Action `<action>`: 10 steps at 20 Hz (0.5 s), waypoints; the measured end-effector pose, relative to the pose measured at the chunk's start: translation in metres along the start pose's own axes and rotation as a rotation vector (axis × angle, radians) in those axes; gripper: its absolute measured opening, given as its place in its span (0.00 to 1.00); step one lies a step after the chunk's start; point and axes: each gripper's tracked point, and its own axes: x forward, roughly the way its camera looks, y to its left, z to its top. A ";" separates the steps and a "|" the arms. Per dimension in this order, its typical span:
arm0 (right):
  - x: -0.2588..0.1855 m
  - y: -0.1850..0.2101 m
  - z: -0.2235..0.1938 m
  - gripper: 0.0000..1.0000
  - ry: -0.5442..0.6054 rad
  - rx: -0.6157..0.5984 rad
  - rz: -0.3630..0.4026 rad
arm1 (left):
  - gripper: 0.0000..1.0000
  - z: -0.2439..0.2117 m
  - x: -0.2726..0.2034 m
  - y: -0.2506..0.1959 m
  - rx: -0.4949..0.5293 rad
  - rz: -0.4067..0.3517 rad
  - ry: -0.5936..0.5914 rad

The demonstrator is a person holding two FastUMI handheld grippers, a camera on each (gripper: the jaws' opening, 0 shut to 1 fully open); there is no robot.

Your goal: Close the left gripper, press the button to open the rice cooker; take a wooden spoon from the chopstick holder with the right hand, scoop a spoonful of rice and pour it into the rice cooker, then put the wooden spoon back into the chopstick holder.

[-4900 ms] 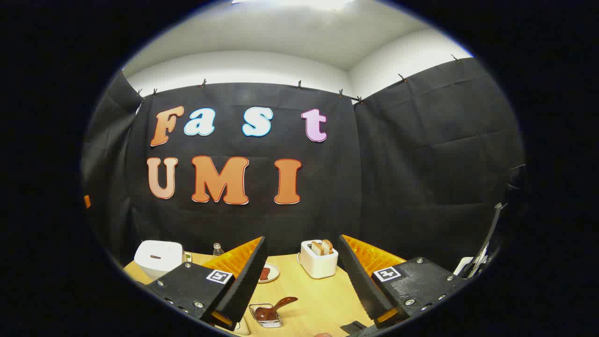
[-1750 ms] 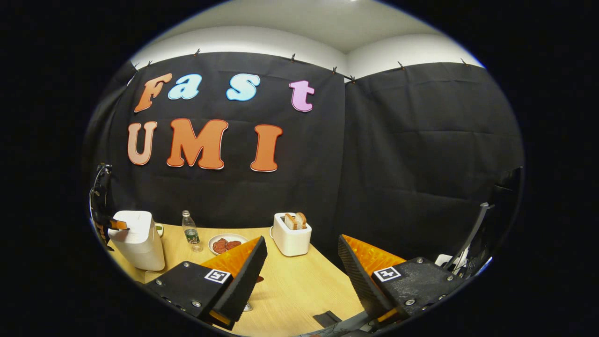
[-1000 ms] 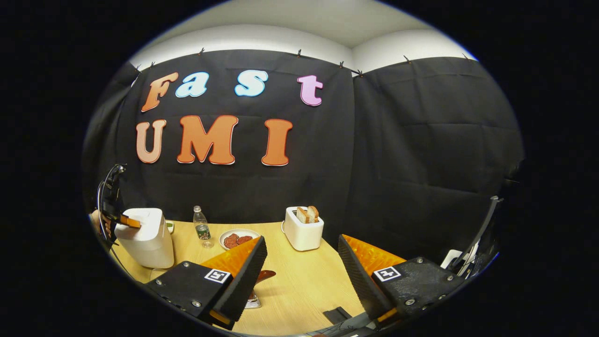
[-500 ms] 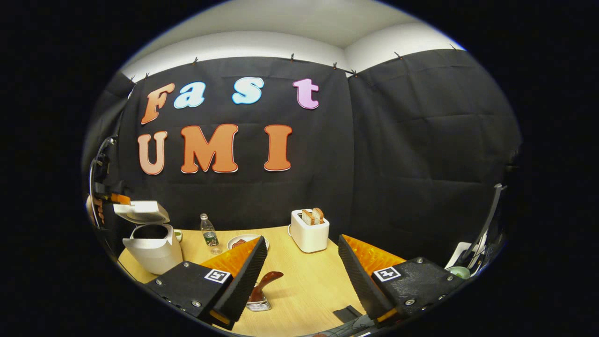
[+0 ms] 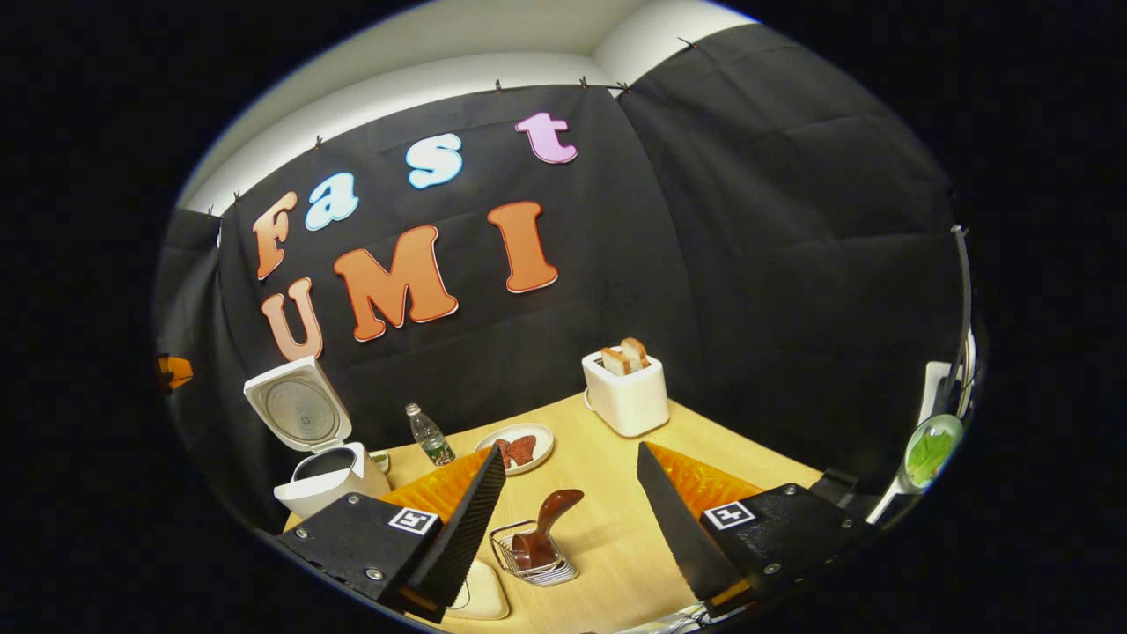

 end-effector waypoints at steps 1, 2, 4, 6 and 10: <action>0.008 0.000 -0.009 0.95 0.028 0.022 0.005 | 0.04 0.002 -0.009 0.008 0.005 0.016 -0.005; 0.015 0.000 -0.021 0.95 0.058 0.034 0.008 | 0.04 0.001 -0.017 0.018 0.018 0.036 -0.010; 0.029 0.003 -0.038 0.95 0.092 0.023 0.021 | 0.04 0.000 -0.031 0.032 0.029 0.065 -0.006; 0.042 0.010 -0.054 0.95 0.133 0.026 0.043 | 0.04 -0.003 -0.041 0.040 0.029 0.087 -0.002; 0.065 0.015 -0.085 0.95 0.203 0.052 0.056 | 0.04 -0.003 -0.061 0.062 0.051 0.139 -0.003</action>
